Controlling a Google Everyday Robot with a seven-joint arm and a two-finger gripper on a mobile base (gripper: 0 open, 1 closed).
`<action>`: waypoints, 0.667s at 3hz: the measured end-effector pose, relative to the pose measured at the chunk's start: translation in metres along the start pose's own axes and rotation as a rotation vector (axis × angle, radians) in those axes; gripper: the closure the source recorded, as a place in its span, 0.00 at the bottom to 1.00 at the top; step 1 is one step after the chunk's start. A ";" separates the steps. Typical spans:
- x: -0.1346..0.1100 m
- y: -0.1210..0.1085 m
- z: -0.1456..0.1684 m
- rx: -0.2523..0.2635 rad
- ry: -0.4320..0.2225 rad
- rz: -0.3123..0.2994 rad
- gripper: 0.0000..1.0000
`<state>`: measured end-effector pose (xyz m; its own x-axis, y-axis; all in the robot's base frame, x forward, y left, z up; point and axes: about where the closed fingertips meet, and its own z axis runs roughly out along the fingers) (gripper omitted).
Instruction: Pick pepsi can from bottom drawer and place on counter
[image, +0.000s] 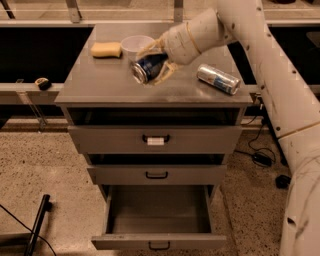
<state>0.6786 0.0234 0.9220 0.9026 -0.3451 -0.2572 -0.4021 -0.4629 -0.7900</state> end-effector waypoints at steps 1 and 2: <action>0.015 0.009 0.013 0.012 -0.008 0.076 1.00; 0.026 0.016 0.016 0.015 0.037 0.166 0.98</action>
Offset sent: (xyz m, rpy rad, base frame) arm 0.0237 -0.0143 -0.0312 0.0279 0.1463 -0.1963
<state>0.6980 0.0196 0.8938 0.8175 -0.4455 -0.3649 -0.5429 -0.3847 -0.7465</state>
